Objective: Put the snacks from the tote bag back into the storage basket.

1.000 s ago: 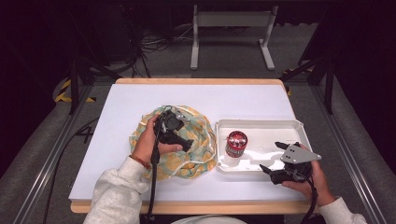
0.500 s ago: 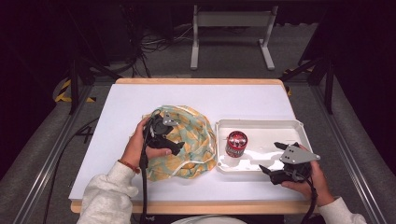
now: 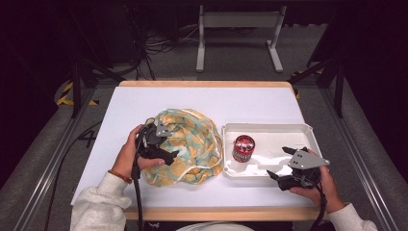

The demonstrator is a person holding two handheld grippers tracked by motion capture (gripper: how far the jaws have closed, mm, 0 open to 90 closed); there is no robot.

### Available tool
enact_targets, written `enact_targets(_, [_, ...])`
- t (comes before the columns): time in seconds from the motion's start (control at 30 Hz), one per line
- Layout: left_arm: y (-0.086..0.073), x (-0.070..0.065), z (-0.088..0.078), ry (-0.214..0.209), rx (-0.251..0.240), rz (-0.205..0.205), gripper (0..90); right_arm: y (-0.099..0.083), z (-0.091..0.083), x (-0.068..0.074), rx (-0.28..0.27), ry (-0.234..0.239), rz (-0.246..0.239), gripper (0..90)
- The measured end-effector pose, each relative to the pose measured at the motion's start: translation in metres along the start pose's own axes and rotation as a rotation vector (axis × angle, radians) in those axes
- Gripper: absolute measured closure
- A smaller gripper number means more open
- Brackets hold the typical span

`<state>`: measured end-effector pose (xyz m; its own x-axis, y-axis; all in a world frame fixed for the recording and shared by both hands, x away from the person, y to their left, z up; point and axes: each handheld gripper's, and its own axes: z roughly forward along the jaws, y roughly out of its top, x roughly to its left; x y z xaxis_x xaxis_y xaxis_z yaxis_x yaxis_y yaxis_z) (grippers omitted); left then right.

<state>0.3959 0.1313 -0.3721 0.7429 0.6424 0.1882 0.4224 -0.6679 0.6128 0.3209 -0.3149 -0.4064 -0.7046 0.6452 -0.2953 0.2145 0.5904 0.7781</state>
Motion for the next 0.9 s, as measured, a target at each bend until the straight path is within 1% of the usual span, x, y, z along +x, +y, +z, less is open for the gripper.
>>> enact_targets(0.03, [-0.002,0.001,-0.001,0.002,-0.004,-0.007,6.7,0.0,0.0,0.0,0.0,0.0,0.0,8.3])
enact_targets(0.1, [-0.004,0.002,-0.003,-0.001,-0.007,-0.005,6.7,0.0,0.0,0.0,-0.001,0.001,0.0,8.3])
enact_targets(0.23, [-0.011,0.005,-0.007,0.015,-0.019,-0.003,6.8,0.0,0.0,0.0,0.001,0.0,0.0,8.3])
enact_targets(0.3, [-0.015,0.006,-0.009,0.024,-0.031,-0.009,7.3,0.0,0.0,0.0,-0.001,0.0,-0.001,8.3])
enact_targets(0.33, [-0.017,0.008,-0.011,0.022,-0.028,-0.008,7.3,0.0,0.0,0.0,0.0,0.001,-0.002,8.3])
enact_targets(0.5, [-0.028,0.011,-0.014,0.041,-0.027,-0.025,7.3,0.0,0.0,0.001,0.001,-0.001,-0.004,8.3])
enact_targets(0.57, [-0.033,0.013,-0.015,0.046,-0.028,-0.026,7.3,0.0,0.0,0.0,0.001,-0.001,-0.002,8.3])
enact_targets(0.6, [-0.033,0.013,-0.015,0.046,-0.028,-0.026,7.3,0.0,0.0,0.001,0.001,-0.001,-0.002,8.3])
enact_targets(0.67, [-0.039,0.015,-0.018,0.042,-0.048,-0.045,7.3,0.0,0.0,0.001,0.0,0.0,-0.003,8.3])
enact_targets(0.7, [-0.039,0.015,-0.018,0.042,-0.048,-0.045,7.1,0.0,0.0,0.001,0.0,0.0,-0.003,8.3])
enact_targets(0.73, [-0.043,0.015,-0.019,0.043,-0.065,-0.047,7.1,0.001,0.0,0.001,0.001,0.0,-0.004,8.3])
enact_targets(0.77, [-0.045,0.015,-0.021,0.049,-0.071,-0.041,7.1,0.001,0.0,0.001,0.001,0.001,-0.003,8.3])
enact_targets(0.9, [-0.055,0.016,-0.025,0.058,-0.096,-0.046,7.2,0.001,0.0,0.001,0.0,0.002,-0.004,8.3])
